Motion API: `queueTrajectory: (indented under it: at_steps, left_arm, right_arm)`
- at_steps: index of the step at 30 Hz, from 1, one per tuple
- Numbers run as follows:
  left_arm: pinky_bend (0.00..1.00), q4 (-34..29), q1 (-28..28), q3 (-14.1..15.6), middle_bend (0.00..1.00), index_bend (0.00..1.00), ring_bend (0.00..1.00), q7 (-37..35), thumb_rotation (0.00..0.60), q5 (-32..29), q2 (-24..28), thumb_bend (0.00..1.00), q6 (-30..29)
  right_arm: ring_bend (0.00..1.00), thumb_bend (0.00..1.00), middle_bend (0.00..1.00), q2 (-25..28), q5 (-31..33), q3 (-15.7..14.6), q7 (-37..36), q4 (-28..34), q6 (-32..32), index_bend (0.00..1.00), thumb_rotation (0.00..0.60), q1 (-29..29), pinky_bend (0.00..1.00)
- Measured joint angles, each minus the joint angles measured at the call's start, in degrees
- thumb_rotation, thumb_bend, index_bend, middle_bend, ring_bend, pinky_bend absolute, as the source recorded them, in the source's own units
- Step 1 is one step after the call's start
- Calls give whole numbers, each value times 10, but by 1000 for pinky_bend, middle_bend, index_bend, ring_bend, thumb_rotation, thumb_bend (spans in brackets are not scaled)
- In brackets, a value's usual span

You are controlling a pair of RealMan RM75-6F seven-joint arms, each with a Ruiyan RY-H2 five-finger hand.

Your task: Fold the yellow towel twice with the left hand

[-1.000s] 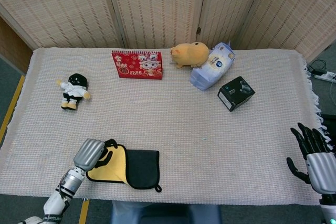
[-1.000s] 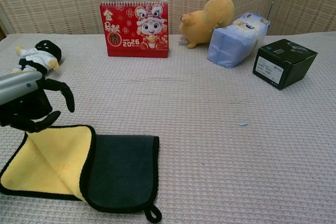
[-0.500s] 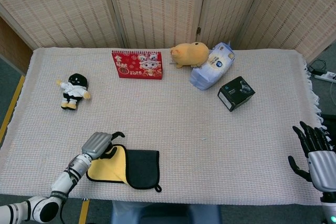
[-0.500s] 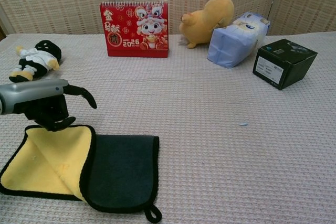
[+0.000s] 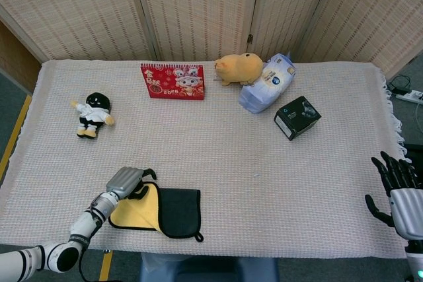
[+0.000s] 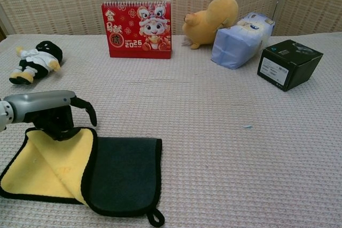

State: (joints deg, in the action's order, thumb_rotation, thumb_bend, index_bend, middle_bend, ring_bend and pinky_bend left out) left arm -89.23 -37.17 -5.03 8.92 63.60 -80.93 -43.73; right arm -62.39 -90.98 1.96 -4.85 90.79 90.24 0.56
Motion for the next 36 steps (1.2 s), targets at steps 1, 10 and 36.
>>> queueTrajectory:
  at_steps: [1, 10, 36]
  left_arm:
    - [1000, 0, 0, 1, 1000, 378, 1000, 0, 600, 1, 0, 595, 0]
    - [1000, 9, -6, 8, 1000, 377, 1000, 1, 600, -6, -5, 595, 0]
    - [1000, -11, 22, 27, 1000, 622, 1000, 9, 600, 37, 0, 596, -82]
  right_arm:
    - [0, 453, 0, 0, 0, 0, 0, 0, -1, 0, 600, 0, 0]
    - [0, 452, 0, 1, -1, -1, 0, 0, 1, 0, 600, 0, 0]
    - [0, 453, 0, -1, -4, -2, 3, 1, 4, 0, 600, -2, 0]
